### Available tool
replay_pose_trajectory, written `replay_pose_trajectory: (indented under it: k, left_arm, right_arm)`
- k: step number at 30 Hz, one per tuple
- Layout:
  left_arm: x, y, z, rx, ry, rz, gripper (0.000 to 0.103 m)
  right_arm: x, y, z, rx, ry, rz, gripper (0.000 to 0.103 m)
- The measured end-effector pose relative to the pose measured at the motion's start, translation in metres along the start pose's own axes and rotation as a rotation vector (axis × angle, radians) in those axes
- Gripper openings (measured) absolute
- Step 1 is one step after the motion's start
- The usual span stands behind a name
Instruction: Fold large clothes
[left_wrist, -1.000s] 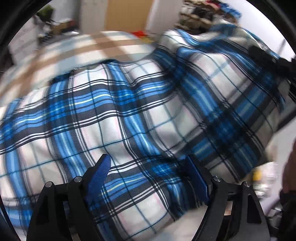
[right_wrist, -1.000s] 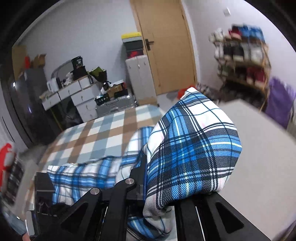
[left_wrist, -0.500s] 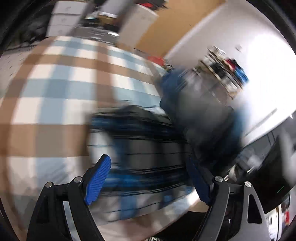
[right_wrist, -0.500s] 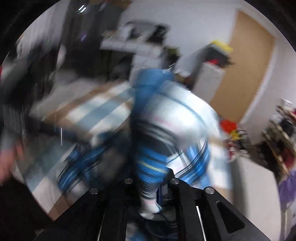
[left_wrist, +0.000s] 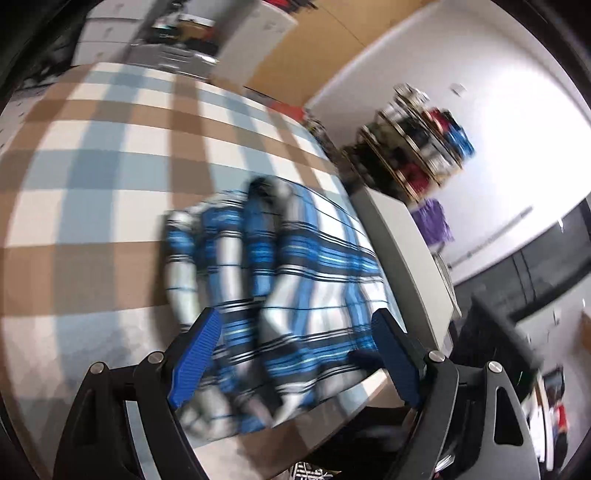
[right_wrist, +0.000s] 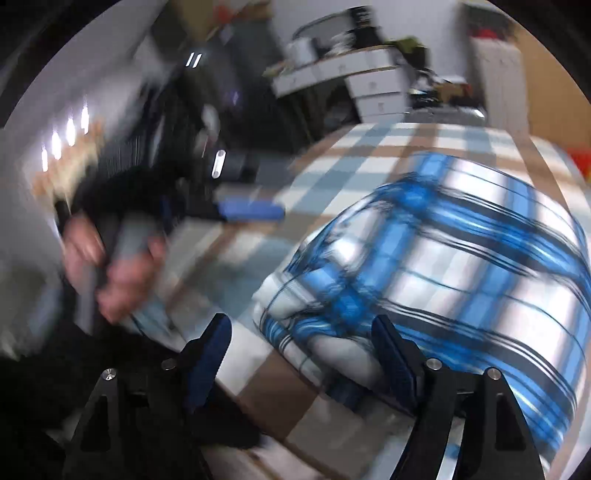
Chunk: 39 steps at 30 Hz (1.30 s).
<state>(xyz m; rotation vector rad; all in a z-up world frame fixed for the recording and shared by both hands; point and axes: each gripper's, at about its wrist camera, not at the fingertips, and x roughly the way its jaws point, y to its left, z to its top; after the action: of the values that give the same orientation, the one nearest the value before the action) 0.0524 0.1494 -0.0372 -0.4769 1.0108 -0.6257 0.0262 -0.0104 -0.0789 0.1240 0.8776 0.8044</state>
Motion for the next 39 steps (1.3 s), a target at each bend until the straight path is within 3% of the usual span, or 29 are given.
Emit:
replay_pose_trajectory:
  k: [4,6,8,9,14,19,21,22,23,25,29,33,37,39]
  left_arm:
    - [0.033,-0.016,0.018,0.034,0.041,0.046,0.08]
    - [0.044,-0.021,0.029,0.033,0.041,0.117,0.08]
    - [0.055,-0.026,0.04,0.056,0.068,0.126,0.08]
    - [0.061,-0.025,0.045,0.052,0.087,0.139,0.08]
    - [0.09,-0.012,0.067,-0.011,0.163,0.252,0.08]
    - [0.09,-0.015,0.069,-0.037,0.149,0.235,0.08]
    - [0.087,-0.017,0.068,-0.049,0.141,0.189,0.072]
    - [0.083,-0.018,0.067,-0.061,0.136,0.181,0.055]
    - [0.082,-0.018,0.067,-0.066,0.136,0.186,0.031]
    - [0.083,-0.02,0.067,-0.06,0.154,0.192,0.005]
    - [0.078,-0.025,0.073,-0.112,0.168,0.16,0.005]
    - [0.057,-0.044,0.077,-0.077,0.149,0.145,0.005]
    - [0.047,-0.046,0.076,-0.052,0.159,0.151,0.005]
    - [0.041,-0.032,0.073,-0.065,0.171,0.153,0.005]
  right_arm:
    - [-0.051,-0.056,0.003,0.227,-0.168,0.014,0.089]
    - [-0.066,-0.075,0.003,0.298,-0.217,0.046,0.089]
    - [-0.076,-0.097,0.003,0.378,-0.25,0.056,0.097]
    - [-0.077,-0.105,0.002,0.416,-0.252,0.058,0.101]
    - [-0.057,-0.15,-0.004,0.632,-0.145,0.209,0.101]
    - [-0.05,-0.171,-0.008,0.739,-0.131,0.314,0.101]
    - [-0.048,-0.173,-0.009,0.746,-0.13,0.327,0.102]
    - [-0.051,-0.171,-0.013,0.745,-0.13,0.329,0.102]
    - [-0.053,-0.173,-0.014,0.743,-0.13,0.33,0.102]
    - [-0.054,-0.174,-0.013,0.744,-0.129,0.332,0.102]
    - [-0.051,-0.181,-0.016,0.756,-0.123,0.355,0.103]
    - [-0.054,-0.175,-0.015,0.732,-0.141,0.372,0.103]
    - [-0.041,-0.163,-0.012,0.727,-0.102,0.534,0.103]
    - [-0.031,-0.158,-0.01,0.705,-0.056,0.528,0.103]
